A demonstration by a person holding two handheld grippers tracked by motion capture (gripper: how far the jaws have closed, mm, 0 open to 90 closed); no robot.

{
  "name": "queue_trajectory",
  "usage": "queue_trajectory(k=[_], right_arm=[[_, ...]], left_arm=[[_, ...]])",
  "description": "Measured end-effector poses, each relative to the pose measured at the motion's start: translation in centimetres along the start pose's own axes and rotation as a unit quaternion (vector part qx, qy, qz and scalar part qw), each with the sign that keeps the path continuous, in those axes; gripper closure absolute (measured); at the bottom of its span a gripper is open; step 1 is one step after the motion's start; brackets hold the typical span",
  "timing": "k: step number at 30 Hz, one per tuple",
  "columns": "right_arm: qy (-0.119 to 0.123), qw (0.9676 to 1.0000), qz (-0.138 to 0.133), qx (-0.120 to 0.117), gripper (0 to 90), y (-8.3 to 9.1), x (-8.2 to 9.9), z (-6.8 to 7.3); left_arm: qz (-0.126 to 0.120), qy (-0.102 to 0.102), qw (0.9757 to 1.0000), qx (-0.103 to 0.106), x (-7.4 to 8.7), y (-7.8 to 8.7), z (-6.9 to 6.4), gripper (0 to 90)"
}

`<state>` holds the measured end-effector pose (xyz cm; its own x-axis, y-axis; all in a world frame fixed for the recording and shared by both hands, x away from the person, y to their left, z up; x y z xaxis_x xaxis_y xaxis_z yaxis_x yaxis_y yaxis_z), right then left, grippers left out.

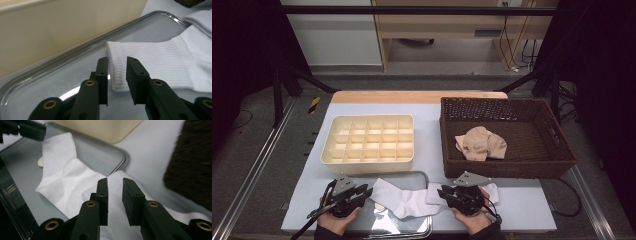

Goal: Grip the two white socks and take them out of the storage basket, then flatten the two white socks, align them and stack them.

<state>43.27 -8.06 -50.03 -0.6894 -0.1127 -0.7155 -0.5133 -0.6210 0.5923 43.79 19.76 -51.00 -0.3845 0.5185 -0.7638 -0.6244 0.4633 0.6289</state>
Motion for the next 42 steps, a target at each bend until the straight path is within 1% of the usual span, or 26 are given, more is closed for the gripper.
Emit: queue_trajectory(k=[1, 2, 3, 6, 7, 8, 9, 11, 12, 17, 19, 21, 23, 25, 27, 28, 30, 31, 32, 33, 36, 37, 38, 39, 40, 42], right_arm=[[0.007, 0.9999, 0.015, 0.001, 70.8, -0.9, 0.6, 0.4], [0.007, 0.9999, 0.015, 0.001, 70.8, -0.9, 0.6, 0.4], [0.011, 0.9998, 0.018, 0.007, 65.2, -1.6, 0.8, 0.5], [0.011, 0.9996, 0.023, 0.014, 64.6, -2.1, 1.1, 0.5], [0.016, 0.999, 0.035, 0.024, 67.0, -2.6, 1.6, 0.4], [0.016, 0.999, 0.035, 0.024, 67.0, -2.6, 1.6, 0.4], [0.023, 0.9982, 0.044, 0.033, 69.6, -2.9, 1.9, 0.3], [0.034, 0.9976, 0.043, 0.041, 75.5, -3.2, 2.1, 0.3], [0.036, 0.9973, 0.046, 0.043, 87.0, -3.1, 2.1, 0.2], [0.023, 0.9976, 0.052, 0.039, 90.0, -2.7, 1.9, 0.0], [0.015, 0.9986, 0.042, 0.028, 90.0, -2.1, 1.4, 0.1], [0.012, 0.9995, 0.022, 0.017, 90.0, -1.5, 0.7, 0.3], [0.009, 0.9998, 0.014, 0.012, 90.0, -1.1, 0.3, 0.4], [0.005, 1.0, -0.003, 0.0, 90.0, -0.4, -0.3, 0.7], [-0.002, 0.9994, -0.025, -0.023, 90.0, 0.5, -1.3, 1.2], [-0.002, 0.9994, -0.025, -0.023, 90.0, 0.5, -1.3, 1.2], [-0.001, 0.9988, -0.036, -0.035, 90.0, 0.8, -2.0, 1.8], [-0.001, 0.998, -0.041, -0.049, 90.0, 0.8, -2.6, 2.6], [-0.001, 0.998, -0.041, -0.049, 90.0, 0.8, -2.6, 2.6], [0.005, 0.9972, -0.042, -0.062, 90.0, 0.4, -3.0, 3.7], [0.017, 0.9964, -0.033, -0.076, 90.0, -0.7, -3.2, 5.4], [0.017, 0.9964, -0.033, -0.076, 90.0, -0.7, -3.2, 5.4], [0.021, 0.9963, -0.029, -0.079, 90.0, -1.2, -3.1, 5.9], [0.028, 0.9963, -0.014, -0.08, 90.0, -2.3, -2.7, 6.7], [0.028, 0.9963, -0.014, -0.08, 90.0, -2.3, -2.7, 6.7], [0.039, 0.9967, 0.004, -0.072, 90.0, -3.7, -1.9, 7.0]], left_arm=[[0.0, 0.001, 1.0, -0.003, 0.0, 0.1, 0.1, 66.7], [0.0, 0.002, 1.0, -0.006, 0.0, 0.1, 0.2, 65.5], [0.003, 0.004, 0.9999, -0.01, 0.1, 0.3, 0.3, 64.3], [0.001, 0.005, 0.9999, -0.014, 0.2, 0.4, 0.4, 63.2], [-0.001, 0.006, 0.9999, -0.015, 0.1, 0.5, 0.5, 62.6], [-0.001, 0.006, 0.9999, -0.015, 0.1, 0.5, 0.5, 62.3], [0.0, 0.007, 0.9999, -0.016, 0.2, 0.6, 0.5, 62.3], [0.0, 0.007, 0.9998, -0.018, 0.2, 0.6, 0.5, 61.9], [0.001, 0.008, 0.9998, -0.018, 0.2, 0.5, 0.5, 61.6], [0.001, 0.009, 0.9998, -0.018, 0.3, 0.5, 0.6, 61.4], [0.001, 0.009, 0.9998, -0.017, 0.3, 0.5, 0.6, 61.0], [-0.001, 0.009, 0.9998, -0.017, 0.2, 0.5, 0.7, 60.9], [-0.003, 0.01, 0.9998, -0.016, 0.2, 0.6, 0.7, 60.9], [-0.005, 0.011, 0.9998, -0.015, 0.2, 0.6, 0.6, 60.7], [-0.005, 0.008, 0.9999, -0.013, 0.2, 0.6, 0.6, 60.9], [-0.005, 0.008, 0.9999, -0.013, 0.2, 0.5, 0.5, 60.9], [-0.005, 0.009, 0.9999, -0.01, 0.2, 0.4, 0.4, 61.2], [-0.005, 0.009, 0.9999, -0.01, 0.2, 0.3, 0.4, 61.4], [-0.004, 0.009, 0.9999, -0.01, 0.2, 0.3, 0.4, 61.4], [-0.002, 0.008, 0.9999, -0.01, 0.2, 0.3, 0.5, 61.5], [-0.002, 0.009, 0.9999, -0.01, 0.2, 0.3, 0.5, 61.7], [-0.002, 0.009, 0.9999, -0.011, 0.2, 0.3, 0.5, 61.7], [-0.003, 0.009, 0.9999, -0.013, 0.2, 0.3, 0.5, 61.7], [-0.007, 0.01, 0.9998, -0.012, 0.1, 0.4, 0.5, 61.8], [-0.007, 0.01, 0.9998, -0.012, 0.1, 0.4, 0.5, 62.0], [-0.009, 0.009, 0.9998, -0.012, 0.0, 0.6, 0.6, 62.1]])
Point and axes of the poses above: each handheld gripper's, and its own axes: y roughly backward along the jaws, x roughly out of its underside, z roughly to its left, the point moved 8 cm from there along -y, roughly forward along the jaws, and after that the axes turned 15 degrees about -y, right-handed, at the moved point
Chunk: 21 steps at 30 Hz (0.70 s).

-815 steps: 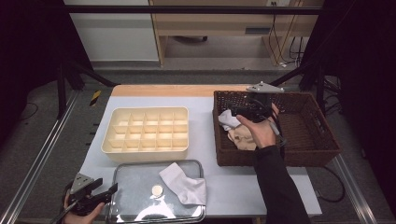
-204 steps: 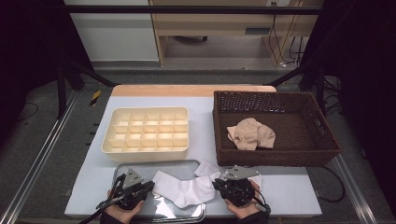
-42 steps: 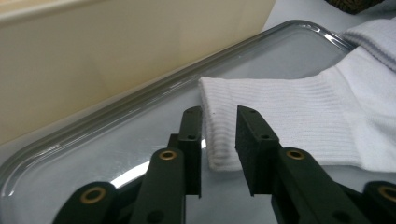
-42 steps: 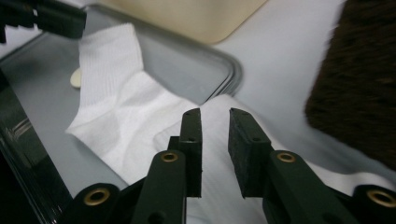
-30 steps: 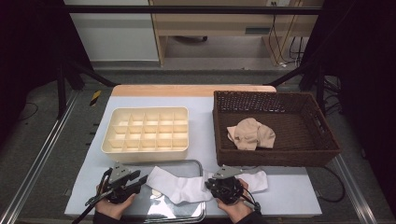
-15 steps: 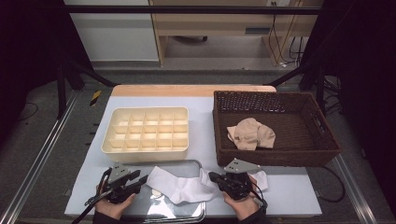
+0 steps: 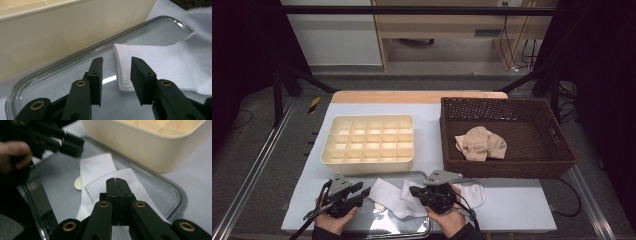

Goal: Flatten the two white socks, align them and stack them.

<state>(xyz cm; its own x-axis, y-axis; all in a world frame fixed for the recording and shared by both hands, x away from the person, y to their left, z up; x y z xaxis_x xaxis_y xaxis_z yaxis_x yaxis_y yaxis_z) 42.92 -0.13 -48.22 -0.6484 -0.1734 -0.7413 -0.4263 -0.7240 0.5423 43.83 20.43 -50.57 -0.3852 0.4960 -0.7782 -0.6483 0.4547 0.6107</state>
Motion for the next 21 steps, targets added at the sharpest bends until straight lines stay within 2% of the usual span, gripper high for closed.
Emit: queue_trajectory(k=[1, 5, 7, 10, 11, 12, 13, 14, 15, 17, 18, 19, 21], right_arm=[[0.002, 0.9998, 0.015, 0.01, 89.9, -0.9, 0.7, -0.3], [-0.005, 0.9993, 0.036, 0.009, 88.0, -1.6, 1.6, -0.5], [-0.003, 0.9996, 0.028, 0.001, 83.2, -1.4, 1.3, -0.3], [-0.006, 0.9998, 0.018, -0.002, 81.9, -0.7, 0.8, -0.3], [-0.009, 1.0, 0.003, 0.003, 80.4, 0.3, 0.2, -0.8], [-0.009, 1.0, 0.003, 0.003, 80.4, 0.3, 0.2, -0.8], [-0.011, 0.9997, -0.01, 0.018, 79.2, 1.5, -0.3, -1.8], [-0.011, 0.9997, -0.01, 0.018, 79.2, 1.5, -0.3, -1.8], [-0.013, 0.9994, -0.017, 0.028, 79.0, 2.1, -0.5, -2.4], [-0.016, 0.9985, -0.03, 0.044, 78.4, 3.4, -0.8, -3.5], [-0.022, 0.9972, -0.036, 0.062, 78.2, 4.7, -0.9, -4.7], [-0.022, 0.9972, -0.036, 0.062, 78.2, 4.7, -0.9, -4.7], [-0.023, 0.9954, -0.04, 0.084, 77.9, 6.0, -0.8, -6.0]], left_arm=[[-0.003, 0.002, 1.0, -0.002, -0.1, 0.1, 0.1, 62.1], [-0.015, 0.008, 0.9999, -0.002, -0.4, 0.4, 0.1, 61.9], [-0.022, 0.007, 0.9997, 0.0, -0.8, 0.7, 0.1, 61.5], [-0.025, 0.004, 0.9997, 0.001, -1.2, 1.0, -0.1, 60.4], [-0.03, 0.002, 0.9995, 0.008, -1.7, 1.3, -0.4, 59.8], [-0.03, 0.002, 0.9995, 0.008, -1.7, 1.3, -0.4, 59.6], [-0.031, -0.001, 0.9995, 0.008, -2.0, 1.5, -0.6, 59.6], [-0.034, -0.004, 0.9994, 0.009, -2.2, 1.6, -0.8, 59.6], [-0.037, -0.006, 0.9992, 0.012, -2.5, 1.7, -1.1, 59.6], [-0.04, -0.013, 0.999, 0.018, -3.0, 1.9, -1.7, 59.9], [-0.043, -0.015, 0.9987, 0.024, -3.2, 2.0, -2.0, 60.2], [-0.045, -0.016, 0.9985, 0.027, -3.5, 2.1, -2.4, 60.2], [-0.047, -0.024, 0.9983, 0.027, -4.0, 2.2, -3.0, 60.2]])
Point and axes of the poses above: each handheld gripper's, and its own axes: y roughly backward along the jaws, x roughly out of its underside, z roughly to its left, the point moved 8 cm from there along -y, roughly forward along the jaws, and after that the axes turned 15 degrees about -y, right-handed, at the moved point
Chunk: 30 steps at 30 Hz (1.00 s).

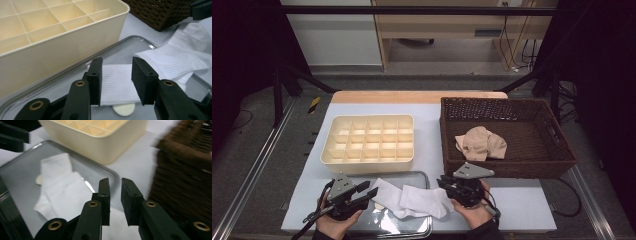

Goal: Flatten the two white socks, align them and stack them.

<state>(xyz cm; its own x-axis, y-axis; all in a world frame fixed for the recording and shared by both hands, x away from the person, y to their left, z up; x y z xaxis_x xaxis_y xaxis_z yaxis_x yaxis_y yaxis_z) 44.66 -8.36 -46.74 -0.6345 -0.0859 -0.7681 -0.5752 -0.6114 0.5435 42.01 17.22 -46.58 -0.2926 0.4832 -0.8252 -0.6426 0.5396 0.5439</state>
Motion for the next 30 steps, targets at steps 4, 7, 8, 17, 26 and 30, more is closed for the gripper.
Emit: queue_trajectory(k=[4, 7, 8, 17, 26, 30], right_arm=[[-0.015, 0.9992, 0.003, 0.037, 77.5, 1.6, 1.0, -2.9], [-0.029, 0.9979, 0.004, 0.057, 77.0, 2.2, 2.3, -4.9], [-0.037, 0.9974, 0.006, 0.062, 76.8, 2.3, 2.7, -5.4], [-0.041, 0.9928, -0.002, 0.113, 72.1, 3.5, 3.8, -8.4], [-0.065, 0.9881, 0.019, 0.138, 71.5, 3.4, 5.0, -10.7], [-0.067, 0.9869, 0.034, 0.143, 71.7, 3.0, 5.4, -11.1]], left_arm=[[0.004, -0.007, 0.9999, 0.014, -0.7, -0.9, -1.5, 60.4], [0.008, -0.01, 0.9996, 0.024, -0.9, -1.9, -2.4, 60.5], [0.009, -0.011, 0.9996, 0.026, -1.0, -2.2, -2.7, 60.5], [0.038, -0.02, 0.9981, 0.045, -0.1, -5.2, -5.2, 60.3], [0.057, -0.014, 0.9968, 0.055, 1.1, -6.6, -6.1, 64.4], [0.063, -0.014, 0.9961, 0.061, 1.4, -6.9, -6.4, 71.4]])
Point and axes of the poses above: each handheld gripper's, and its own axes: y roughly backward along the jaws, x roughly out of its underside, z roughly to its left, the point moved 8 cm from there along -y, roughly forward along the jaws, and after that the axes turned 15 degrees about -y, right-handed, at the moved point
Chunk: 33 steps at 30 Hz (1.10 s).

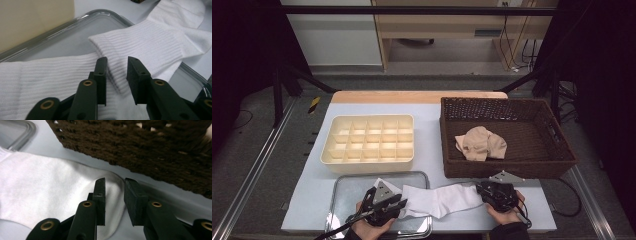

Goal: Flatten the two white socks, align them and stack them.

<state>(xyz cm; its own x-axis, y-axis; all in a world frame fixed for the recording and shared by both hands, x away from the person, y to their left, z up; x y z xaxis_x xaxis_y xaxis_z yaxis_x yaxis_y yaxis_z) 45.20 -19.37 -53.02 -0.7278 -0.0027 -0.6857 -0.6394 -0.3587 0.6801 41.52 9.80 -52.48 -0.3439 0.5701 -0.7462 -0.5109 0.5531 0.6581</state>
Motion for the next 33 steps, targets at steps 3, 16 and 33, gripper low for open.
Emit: queue_trajectory(k=[3, 16, 33], right_arm=[[0.0, 1.0, 0.009, -0.003, 73.1, -0.3, 0.3, 0.0], [0.011, 0.9993, -0.018, -0.03, 86.1, 2.4, -1.0, 1.8], [0.057, 0.9912, -0.006, -0.119, 85.9, 2.6, -2.1, 9.7]], left_arm=[[0.003, -0.001, 1.0, -0.001, 0.1, -0.1, 0.0, 76.4], [-0.052, -0.004, 0.9986, 0.006, -1.9, 3.5, 0.6, 87.8], [-0.055, 0.049, 0.997, -0.025, 1.1, 8.6, 7.1, 87.8]])
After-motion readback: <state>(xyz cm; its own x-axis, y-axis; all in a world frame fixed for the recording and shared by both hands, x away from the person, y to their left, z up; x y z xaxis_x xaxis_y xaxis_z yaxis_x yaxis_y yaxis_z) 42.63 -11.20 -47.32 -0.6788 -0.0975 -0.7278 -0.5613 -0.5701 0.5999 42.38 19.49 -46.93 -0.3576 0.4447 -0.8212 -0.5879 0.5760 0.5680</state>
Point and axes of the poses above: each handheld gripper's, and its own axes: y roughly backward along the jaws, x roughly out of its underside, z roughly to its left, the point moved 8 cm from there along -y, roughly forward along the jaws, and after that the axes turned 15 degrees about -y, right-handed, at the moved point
